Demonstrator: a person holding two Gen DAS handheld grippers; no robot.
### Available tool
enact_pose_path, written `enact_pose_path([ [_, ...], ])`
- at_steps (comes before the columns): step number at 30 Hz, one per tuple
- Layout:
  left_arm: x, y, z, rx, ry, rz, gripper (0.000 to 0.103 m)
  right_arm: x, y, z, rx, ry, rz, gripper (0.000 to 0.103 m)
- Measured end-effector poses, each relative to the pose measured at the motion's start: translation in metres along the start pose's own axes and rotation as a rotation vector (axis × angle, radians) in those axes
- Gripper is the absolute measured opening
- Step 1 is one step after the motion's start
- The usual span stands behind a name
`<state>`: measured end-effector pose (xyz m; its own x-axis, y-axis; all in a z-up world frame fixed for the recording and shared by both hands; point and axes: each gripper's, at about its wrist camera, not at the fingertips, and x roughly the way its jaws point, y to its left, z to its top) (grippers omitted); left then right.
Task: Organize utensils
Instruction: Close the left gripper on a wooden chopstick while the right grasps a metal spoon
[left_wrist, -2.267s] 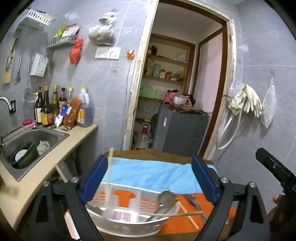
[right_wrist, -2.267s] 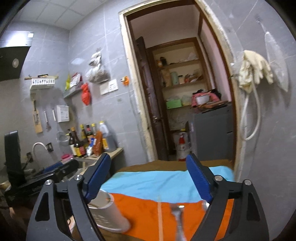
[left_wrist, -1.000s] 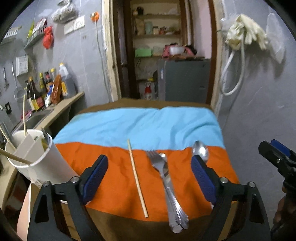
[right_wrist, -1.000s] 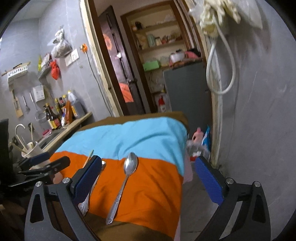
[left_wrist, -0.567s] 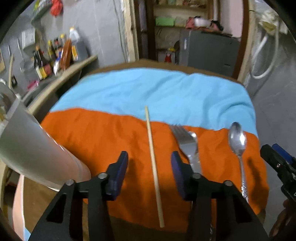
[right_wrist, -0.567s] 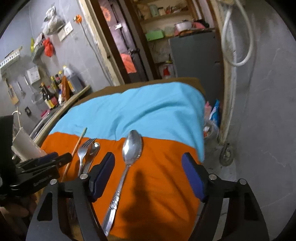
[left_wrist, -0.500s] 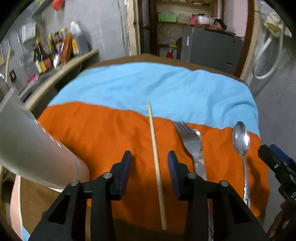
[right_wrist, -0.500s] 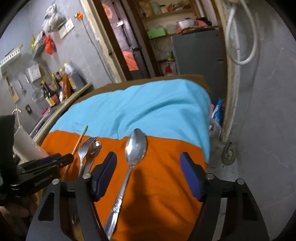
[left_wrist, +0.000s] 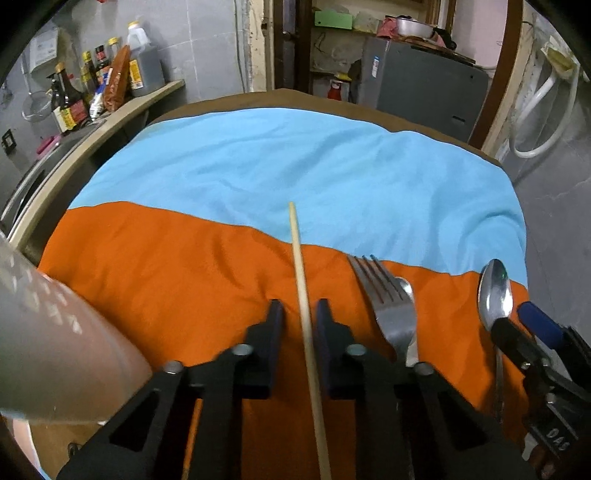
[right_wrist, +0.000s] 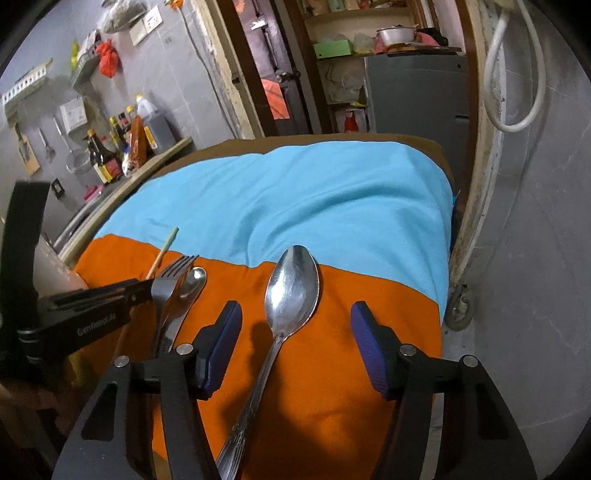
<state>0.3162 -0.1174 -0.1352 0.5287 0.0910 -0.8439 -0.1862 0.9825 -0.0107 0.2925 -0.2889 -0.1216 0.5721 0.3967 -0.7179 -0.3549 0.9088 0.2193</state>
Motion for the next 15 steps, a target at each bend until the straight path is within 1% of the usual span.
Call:
enact_pose_path([
  [2, 0.000, 0.000, 0.001, 0.000, 0.006, -0.005, 0.003, 0.005, 0.003, 0.004, -0.017, 0.017, -0.011, 0.057],
  [6, -0.004, 0.008, -0.001, -0.051, 0.013, -0.030, 0.002, 0.009, 0.009, 0.012, -0.041, 0.043, -0.040, 0.056],
  [9, -0.010, 0.010, -0.004, -0.075, 0.022, -0.038, 0.002, 0.018, 0.019, 0.019, -0.080, 0.068, -0.096, 0.055],
  [12, -0.013, 0.010, -0.008, -0.072, 0.031, -0.040, 0.002, 0.027, 0.032, 0.021, -0.149, 0.083, -0.177, 0.054],
  [15, -0.012, 0.006, -0.007, -0.039, 0.042, -0.030, 0.002, 0.032, 0.032, 0.026, -0.139, 0.087, -0.193, 0.053],
])
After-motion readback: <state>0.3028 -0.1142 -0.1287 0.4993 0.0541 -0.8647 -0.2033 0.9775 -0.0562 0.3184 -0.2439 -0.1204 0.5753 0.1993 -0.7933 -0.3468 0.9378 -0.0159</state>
